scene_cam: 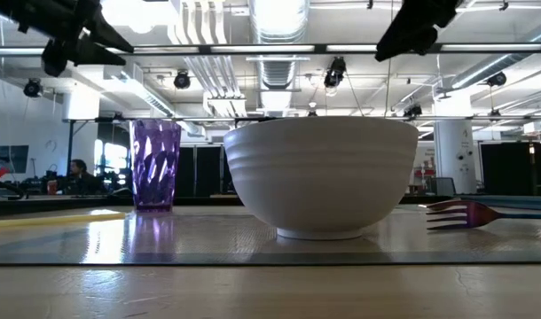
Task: Pick & Place Utensil
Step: Put the purple cup to the top left of the white bowl on the transparent mat
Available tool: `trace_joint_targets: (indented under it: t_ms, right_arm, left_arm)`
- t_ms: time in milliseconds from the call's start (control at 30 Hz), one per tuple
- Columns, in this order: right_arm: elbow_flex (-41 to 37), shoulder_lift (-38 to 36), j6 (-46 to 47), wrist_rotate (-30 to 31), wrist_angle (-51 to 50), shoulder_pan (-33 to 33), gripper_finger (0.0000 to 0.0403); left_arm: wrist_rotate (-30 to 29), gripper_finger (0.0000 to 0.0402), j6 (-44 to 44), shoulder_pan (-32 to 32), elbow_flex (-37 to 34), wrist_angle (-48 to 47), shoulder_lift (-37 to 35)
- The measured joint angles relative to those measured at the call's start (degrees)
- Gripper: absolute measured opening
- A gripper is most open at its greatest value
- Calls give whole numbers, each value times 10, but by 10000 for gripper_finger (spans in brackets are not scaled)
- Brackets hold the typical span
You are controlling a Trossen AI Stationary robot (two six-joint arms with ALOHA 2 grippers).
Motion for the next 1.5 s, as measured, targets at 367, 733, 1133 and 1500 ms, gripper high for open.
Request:
trace_joint_targets:
  t_ms: [367,733,1133,1500]
  right_arm:
    - [-27,-25,7,-2,8,0,106]
    - [-26,-24,5,-2,8,0,113]
    - [-26,-24,6,-2,9,0,109]
    - [-26,-24,5,-2,9,0,92]
  left_arm:
    - [105,167,-111,122,160,-231,124]
    - [245,167,-112,253,197,-289,203]
    - [279,167,-110,273,197,-285,299]
    - [276,167,-111,278,196,-284,343]
